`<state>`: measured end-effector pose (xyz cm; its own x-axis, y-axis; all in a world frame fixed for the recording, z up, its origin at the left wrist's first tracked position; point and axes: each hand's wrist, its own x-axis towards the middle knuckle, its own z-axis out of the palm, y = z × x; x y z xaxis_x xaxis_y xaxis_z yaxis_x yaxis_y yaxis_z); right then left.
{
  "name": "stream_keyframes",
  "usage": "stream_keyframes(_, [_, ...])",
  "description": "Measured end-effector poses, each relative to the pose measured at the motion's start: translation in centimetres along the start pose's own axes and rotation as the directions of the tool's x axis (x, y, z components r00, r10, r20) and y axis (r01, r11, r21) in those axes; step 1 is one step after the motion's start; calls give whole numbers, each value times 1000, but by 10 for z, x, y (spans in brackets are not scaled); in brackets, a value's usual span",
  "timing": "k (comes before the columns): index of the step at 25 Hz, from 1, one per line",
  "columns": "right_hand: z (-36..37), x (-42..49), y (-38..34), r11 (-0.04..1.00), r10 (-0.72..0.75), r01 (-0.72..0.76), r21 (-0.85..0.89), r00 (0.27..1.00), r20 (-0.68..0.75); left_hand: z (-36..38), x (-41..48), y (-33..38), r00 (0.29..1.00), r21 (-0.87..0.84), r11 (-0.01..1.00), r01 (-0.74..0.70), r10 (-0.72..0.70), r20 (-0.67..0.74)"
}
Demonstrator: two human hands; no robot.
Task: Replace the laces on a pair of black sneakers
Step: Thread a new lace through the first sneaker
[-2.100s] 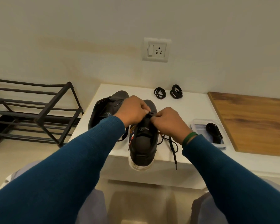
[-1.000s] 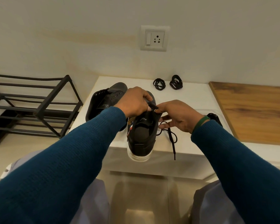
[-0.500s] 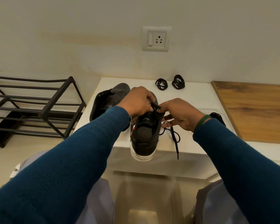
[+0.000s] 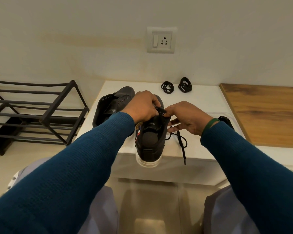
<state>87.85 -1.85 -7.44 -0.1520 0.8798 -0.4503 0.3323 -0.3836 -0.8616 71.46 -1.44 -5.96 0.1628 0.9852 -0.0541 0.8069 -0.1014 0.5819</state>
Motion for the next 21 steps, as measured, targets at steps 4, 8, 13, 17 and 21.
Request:
stream_keyframes(4, [2,2,1,999,-36,36,-6,999,3,3,-2,0,1000,-15,1000,-12,11,-28])
stream_keyframes(8, [6,2,6,996,-91,92,15,994,-54,3,-6,-3,998,-38,998,-56,56,-14])
stream_keyframes(13, [26,4,6,947,-297,247,-205,916,-269,7,-5,-3,998,-18,998,-55,55,2])
stream_keyframes(17, [30,6,5,903,-424,364,-229,845,-327,16,-4,-9,998,15,998,-62,62,-2])
stream_keyframes(21, [20,0,-3,868,-373,473,149,820,-434,20,-2,-17,1000,-37,999,-14,13,-7])
